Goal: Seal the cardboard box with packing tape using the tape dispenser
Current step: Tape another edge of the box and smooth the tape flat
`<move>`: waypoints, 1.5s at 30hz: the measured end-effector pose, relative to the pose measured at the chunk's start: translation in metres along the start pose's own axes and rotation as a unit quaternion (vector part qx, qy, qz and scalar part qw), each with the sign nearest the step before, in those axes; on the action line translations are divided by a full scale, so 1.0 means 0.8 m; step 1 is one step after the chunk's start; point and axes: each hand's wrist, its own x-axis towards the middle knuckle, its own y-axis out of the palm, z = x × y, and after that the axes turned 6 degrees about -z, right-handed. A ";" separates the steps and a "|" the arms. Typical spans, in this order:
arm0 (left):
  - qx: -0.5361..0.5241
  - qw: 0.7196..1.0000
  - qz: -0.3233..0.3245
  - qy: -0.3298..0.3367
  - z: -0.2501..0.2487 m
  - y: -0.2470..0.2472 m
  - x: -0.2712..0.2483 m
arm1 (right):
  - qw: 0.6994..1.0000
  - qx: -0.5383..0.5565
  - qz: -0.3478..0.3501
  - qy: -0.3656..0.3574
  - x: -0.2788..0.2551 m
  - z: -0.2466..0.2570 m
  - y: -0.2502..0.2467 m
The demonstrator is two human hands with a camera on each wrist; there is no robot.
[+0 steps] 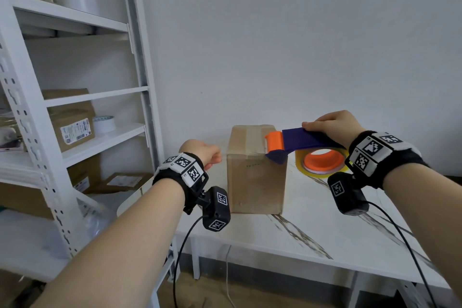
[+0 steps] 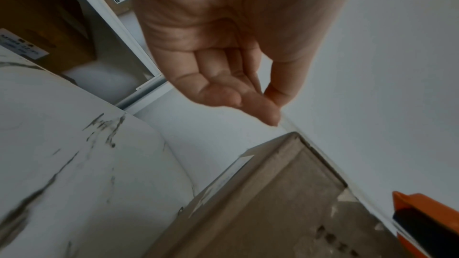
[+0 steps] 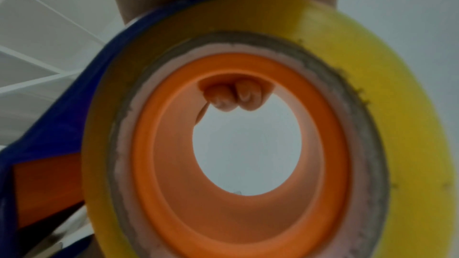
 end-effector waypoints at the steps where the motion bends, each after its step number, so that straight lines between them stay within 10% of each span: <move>1: 0.005 1.000 0.001 -0.004 -0.001 0.001 0.000 | 1.000 -0.002 0.000 0.000 0.000 -0.001 0.001; 15: 0.096 0.994 0.003 0.047 0.010 0.020 -0.005 | 1.000 -0.014 0.004 -0.001 -0.004 -0.007 0.002; 24: 0.375 0.919 -0.002 0.126 -0.007 0.008 -0.009 | 1.000 -0.026 0.003 -0.003 -0.005 -0.008 -0.002; 29: 0.263 0.935 -0.055 0.230 0.001 0.010 -0.023 | 1.000 -0.022 0.007 -0.002 -0.005 -0.011 0.000; 33: 0.294 0.887 -0.018 0.355 -0.003 0.038 -0.047 | 1.000 -0.010 0.004 -0.002 -0.005 -0.014 0.001; 45: 0.458 0.778 0.002 0.429 0.003 0.074 -0.064 | 1.000 -0.022 0.014 0.003 0.000 -0.022 0.001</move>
